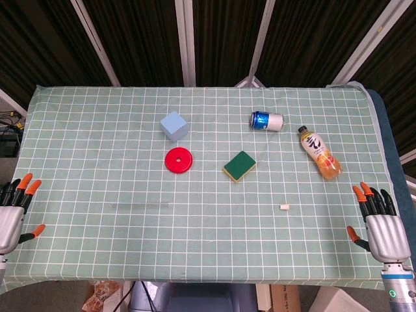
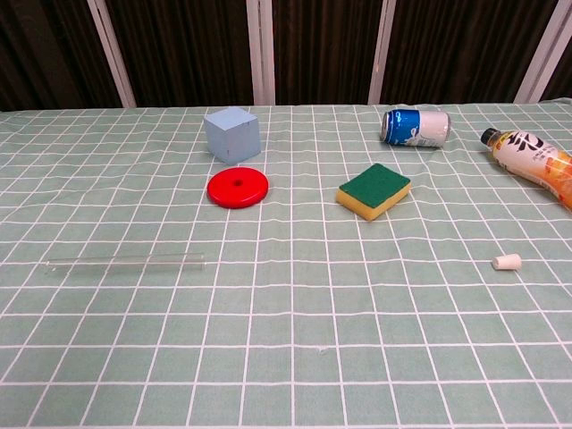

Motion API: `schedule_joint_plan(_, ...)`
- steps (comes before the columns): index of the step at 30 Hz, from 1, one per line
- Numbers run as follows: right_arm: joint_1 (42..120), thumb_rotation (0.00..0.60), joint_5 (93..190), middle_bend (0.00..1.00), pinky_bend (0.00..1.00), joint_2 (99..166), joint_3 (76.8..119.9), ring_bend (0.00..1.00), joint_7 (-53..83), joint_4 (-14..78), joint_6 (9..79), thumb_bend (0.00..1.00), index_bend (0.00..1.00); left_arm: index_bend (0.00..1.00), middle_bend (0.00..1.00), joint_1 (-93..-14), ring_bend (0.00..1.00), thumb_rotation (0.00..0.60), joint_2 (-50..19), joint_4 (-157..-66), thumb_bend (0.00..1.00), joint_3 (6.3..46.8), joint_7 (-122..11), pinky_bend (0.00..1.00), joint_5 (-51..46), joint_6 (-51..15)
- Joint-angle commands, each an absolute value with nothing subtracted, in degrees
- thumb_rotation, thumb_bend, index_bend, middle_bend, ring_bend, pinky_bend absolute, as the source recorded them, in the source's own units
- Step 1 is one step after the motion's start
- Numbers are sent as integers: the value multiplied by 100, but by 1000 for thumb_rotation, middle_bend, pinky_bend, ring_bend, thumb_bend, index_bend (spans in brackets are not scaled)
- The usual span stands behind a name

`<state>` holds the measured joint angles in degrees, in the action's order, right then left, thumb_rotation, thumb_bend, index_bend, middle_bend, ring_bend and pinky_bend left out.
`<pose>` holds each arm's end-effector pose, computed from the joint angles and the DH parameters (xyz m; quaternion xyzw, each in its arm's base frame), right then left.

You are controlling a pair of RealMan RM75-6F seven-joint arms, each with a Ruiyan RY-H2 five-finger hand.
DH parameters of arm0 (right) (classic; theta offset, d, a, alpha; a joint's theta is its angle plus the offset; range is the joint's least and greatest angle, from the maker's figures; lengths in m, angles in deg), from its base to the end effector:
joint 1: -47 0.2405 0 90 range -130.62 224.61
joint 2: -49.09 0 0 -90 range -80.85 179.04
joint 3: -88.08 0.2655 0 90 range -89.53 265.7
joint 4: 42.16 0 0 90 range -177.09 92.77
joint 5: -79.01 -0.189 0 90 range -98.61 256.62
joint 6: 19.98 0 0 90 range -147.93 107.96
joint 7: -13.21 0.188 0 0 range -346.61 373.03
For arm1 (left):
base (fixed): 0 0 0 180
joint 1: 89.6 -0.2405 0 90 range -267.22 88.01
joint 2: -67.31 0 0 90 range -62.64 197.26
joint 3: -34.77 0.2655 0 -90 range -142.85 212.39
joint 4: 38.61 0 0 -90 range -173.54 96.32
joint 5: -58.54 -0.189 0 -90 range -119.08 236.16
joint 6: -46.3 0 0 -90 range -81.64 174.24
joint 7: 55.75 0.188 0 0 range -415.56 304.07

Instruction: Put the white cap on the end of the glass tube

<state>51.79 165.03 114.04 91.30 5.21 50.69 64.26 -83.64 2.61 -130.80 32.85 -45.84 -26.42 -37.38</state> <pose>-0.3088 -0.2246 0.1752 0.6180 -0.3551 0.3527 0.6063 -0.3129 0.2268 0.1733 -0.6312 -0.3466 -0.3306 0.6101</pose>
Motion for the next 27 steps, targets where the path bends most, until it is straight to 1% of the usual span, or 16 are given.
schedule_joint_plan(1,5178,600,16466,0,0,11384,9121,0,517,5104,6383,330,0,0,0,-8366,0,600,272,-13098,64,3299,-4596,0,-2652,-3732)
schedule_joint_plan(8,5188,600,16506,0,0,11371,9101,0,528,5116,6366,329,0,0,0,-8361,0,600,282,-13127,64,3298,-4563,0,-2584,-3678)
schedule_joint_plan(18,5204,600,16511,0,0,11373,9083,0,536,5133,6317,329,0,0,0,-8263,0,600,300,-13324,65,3294,-4347,0,-2381,-3397)
schedule_joint_plan(20,5210,600,16510,0,0,11373,9080,0,548,5120,6303,330,0,5,0,-8219,0,600,275,-13390,81,3255,-4231,0,-2354,-3374)
schedule_joint_plan(23,5216,600,16486,0,0,11361,9078,0,603,5137,6268,330,0,47,15,-8121,0,600,213,-13552,130,3173,-4043,0,-2279,-3304)
schedule_joint_plan(26,5221,600,16483,0,0,11347,9070,0,638,5161,6243,330,0,119,81,-8007,0,600,142,-13720,179,3095,-3749,0,-2159,-3199)
schedule_joint_plan(27,5224,600,16483,0,0,11346,9066,0,647,5168,6233,329,0,145,119,-7947,0,600,97,-13772,200,3053,-3594,0,-2107,-3155)
